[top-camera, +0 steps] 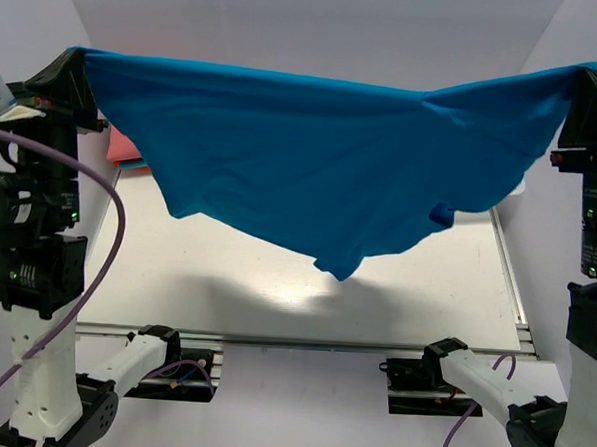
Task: Fold and stack the t-shirts
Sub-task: Flatten out the tshirt
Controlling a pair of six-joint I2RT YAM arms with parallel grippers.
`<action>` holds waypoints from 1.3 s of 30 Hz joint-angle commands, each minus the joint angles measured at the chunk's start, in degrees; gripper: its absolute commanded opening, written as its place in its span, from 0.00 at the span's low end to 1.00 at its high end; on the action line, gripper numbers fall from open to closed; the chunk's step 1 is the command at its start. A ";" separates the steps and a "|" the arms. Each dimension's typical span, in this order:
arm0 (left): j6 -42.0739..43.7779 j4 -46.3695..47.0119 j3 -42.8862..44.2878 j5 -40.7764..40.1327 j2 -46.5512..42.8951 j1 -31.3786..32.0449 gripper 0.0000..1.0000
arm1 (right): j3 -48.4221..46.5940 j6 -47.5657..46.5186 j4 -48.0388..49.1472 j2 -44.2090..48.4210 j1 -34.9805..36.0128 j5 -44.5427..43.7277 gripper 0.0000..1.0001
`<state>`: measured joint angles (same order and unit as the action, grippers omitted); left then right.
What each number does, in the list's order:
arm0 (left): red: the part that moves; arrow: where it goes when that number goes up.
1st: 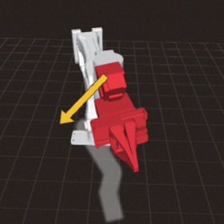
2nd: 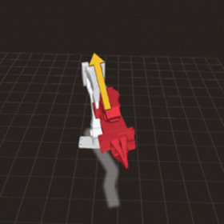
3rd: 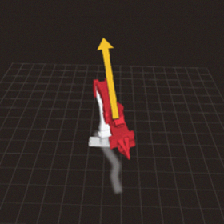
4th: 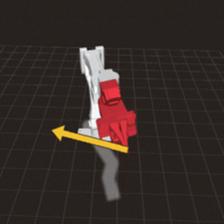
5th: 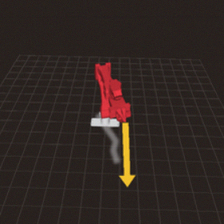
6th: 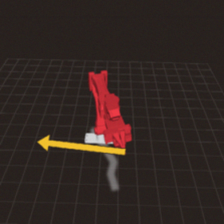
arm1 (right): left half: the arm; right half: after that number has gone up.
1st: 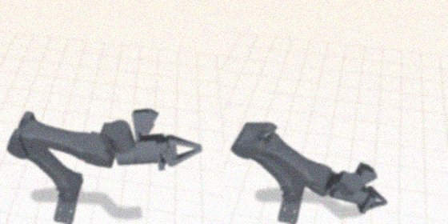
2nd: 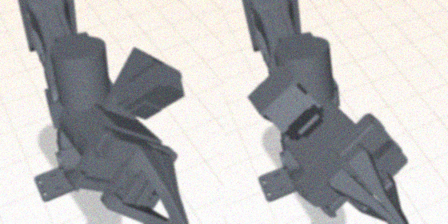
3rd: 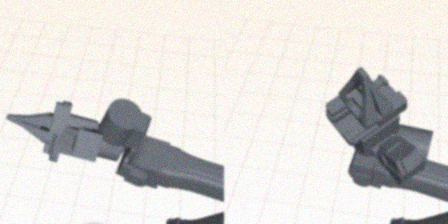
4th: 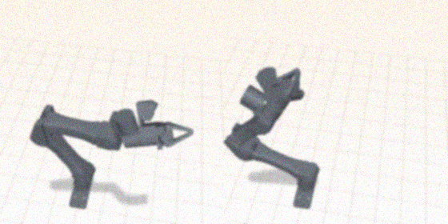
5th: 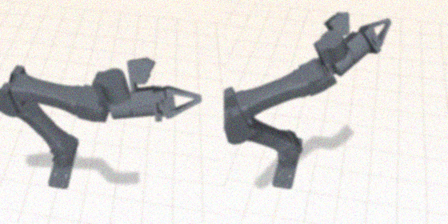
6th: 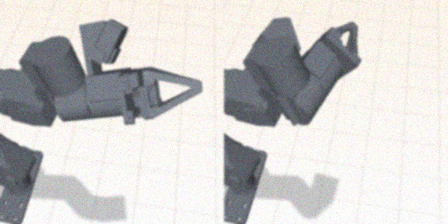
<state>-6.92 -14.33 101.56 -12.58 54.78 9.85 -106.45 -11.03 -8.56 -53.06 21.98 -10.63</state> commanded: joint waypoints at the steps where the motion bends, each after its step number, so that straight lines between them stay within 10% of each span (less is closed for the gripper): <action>1: 1.12 -1.92 2.50 1.24 -1.79 -0.62 0.00 | -1.56 -1.45 1.00 1.81 0.00 0.44 0.00; 22: -4.94 -6.85 -2.94 9.76 -14.00 -0.62 0.00 | 4.14 0.83 -1.02 13.76 -0.09 4.48 0.00; 39: -9.96 3.06 -32.11 5.47 -21.03 -0.62 0.00 | 33.84 2.77 13.56 16.24 -0.01 2.12 0.00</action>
<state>-15.22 -15.00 72.31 -3.75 35.14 9.54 -74.81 -8.88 -2.94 -35.81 21.98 -6.04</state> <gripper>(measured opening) 0.023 0.008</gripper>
